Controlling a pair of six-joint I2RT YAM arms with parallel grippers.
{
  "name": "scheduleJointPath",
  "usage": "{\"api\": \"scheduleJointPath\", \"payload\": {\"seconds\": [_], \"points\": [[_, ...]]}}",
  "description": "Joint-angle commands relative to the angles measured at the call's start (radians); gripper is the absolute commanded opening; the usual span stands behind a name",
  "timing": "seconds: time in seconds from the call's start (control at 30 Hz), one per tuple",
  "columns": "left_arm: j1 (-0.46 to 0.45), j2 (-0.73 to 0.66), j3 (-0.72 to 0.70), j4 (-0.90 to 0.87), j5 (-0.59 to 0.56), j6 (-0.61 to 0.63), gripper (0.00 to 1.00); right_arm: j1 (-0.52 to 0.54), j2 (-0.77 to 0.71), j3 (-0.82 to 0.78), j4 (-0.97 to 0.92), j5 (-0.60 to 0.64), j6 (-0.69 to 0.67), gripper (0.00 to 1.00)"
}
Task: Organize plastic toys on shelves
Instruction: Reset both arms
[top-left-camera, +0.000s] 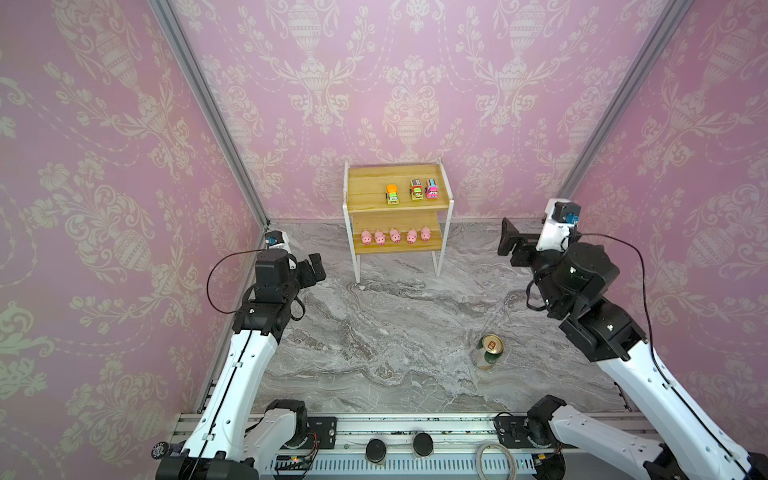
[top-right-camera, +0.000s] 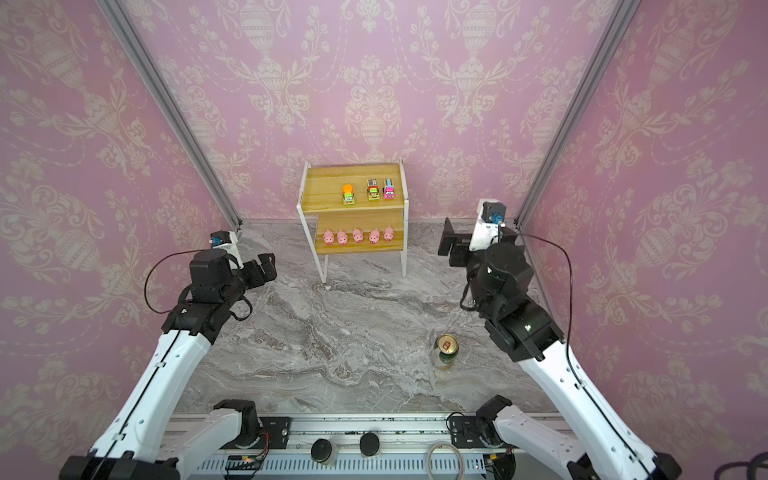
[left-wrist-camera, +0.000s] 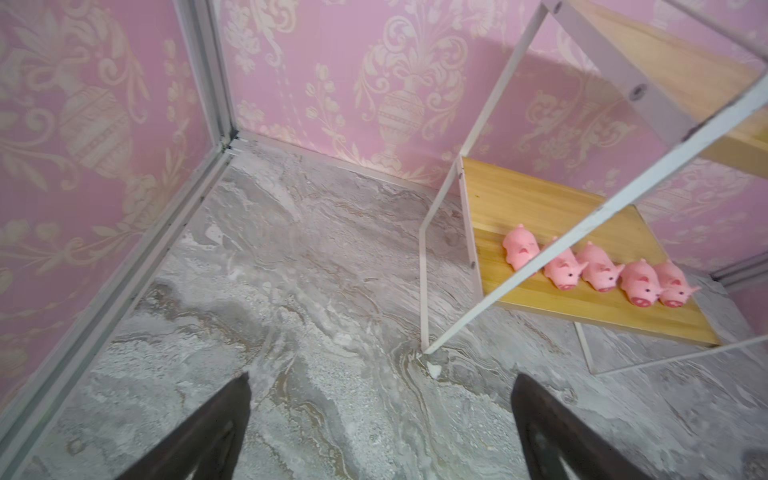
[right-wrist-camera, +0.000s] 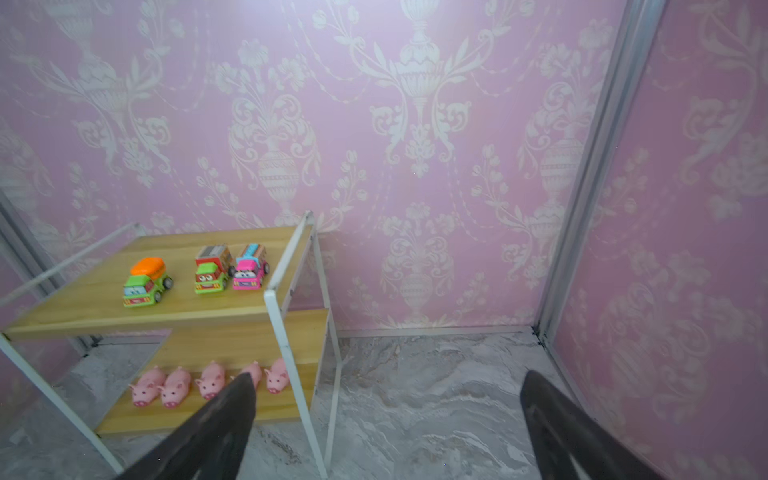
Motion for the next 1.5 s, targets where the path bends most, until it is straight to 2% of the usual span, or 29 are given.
{"api": "scheduleJointPath", "payload": {"seconds": [0.0, 0.13, 0.23, 0.37, 0.53, 0.6, 0.73, 0.93, 0.97, 1.03, 1.07, 1.1, 1.17, 1.23, 1.33, 1.4, 1.47], "points": [[0.014, -0.007, -0.126, 0.087, -0.180, 0.046, 0.99, -0.006, -0.126, -0.252, 0.045, 0.064, -0.025, 1.00], [0.015, 0.005, -0.312, 0.275, -0.179, 0.095, 0.99, -0.012, -0.298, -0.557, 0.147, 0.098, -0.044, 1.00], [0.017, 0.053, -0.405, 0.428, -0.178, 0.158, 0.99, -0.045, -0.329, -0.709, 0.245, 0.101, -0.056, 1.00], [0.034, 0.176, -0.446, 0.556, -0.153, 0.209, 0.99, -0.115, -0.264, -0.849, 0.406, 0.005, -0.043, 1.00], [0.057, 0.314, -0.499, 0.763, -0.097, 0.219, 0.99, -0.228, -0.052, -0.964, 0.717, -0.169, -0.055, 1.00], [0.061, 0.352, -0.527, 0.865, -0.109, 0.211, 0.99, -0.247, 0.012, -0.942, 0.737, -0.201, -0.060, 1.00], [0.063, 0.443, -0.515, 0.992, -0.063, 0.257, 0.99, -0.325, 0.193, -0.958, 0.978, -0.264, -0.061, 1.00], [0.061, 0.669, -0.578, 1.393, -0.020, 0.308, 0.99, -0.455, 0.429, -0.891, 1.178, -0.398, -0.049, 1.00], [0.061, 0.667, -0.579, 1.391, -0.030, 0.303, 0.99, -0.474, 0.440, -0.874, 1.159, -0.431, -0.026, 1.00], [0.063, 0.637, -0.549, 1.273, -0.056, 0.282, 0.99, -0.486, 0.449, -0.833, 1.086, -0.471, -0.017, 1.00], [0.063, 0.644, -0.551, 1.294, -0.045, 0.287, 0.99, -0.489, 0.463, -0.829, 1.097, -0.476, -0.009, 1.00], [0.063, 0.664, -0.560, 1.349, -0.043, 0.301, 0.99, -0.489, 0.496, -0.835, 1.138, -0.488, -0.004, 1.00], [0.063, 0.649, -0.552, 1.301, -0.043, 0.294, 0.99, -0.488, 0.602, -0.858, 1.294, -0.507, -0.002, 1.00], [0.063, 0.661, -0.559, 1.337, -0.043, 0.297, 0.99, -0.490, 0.738, -0.865, 1.477, -0.514, -0.002, 1.00], [0.063, 0.656, -0.555, 1.320, -0.043, 0.297, 0.99, -0.506, 0.634, -0.802, 1.186, -0.509, 0.022, 1.00], [0.063, 0.661, -0.555, 1.329, -0.044, 0.299, 0.99, -0.506, 0.688, -0.767, 1.208, -0.547, 0.012, 1.00], [0.063, 0.661, -0.557, 1.332, -0.043, 0.299, 0.99, -0.505, 0.675, -0.715, 1.087, -0.552, 0.005, 1.00]]}}
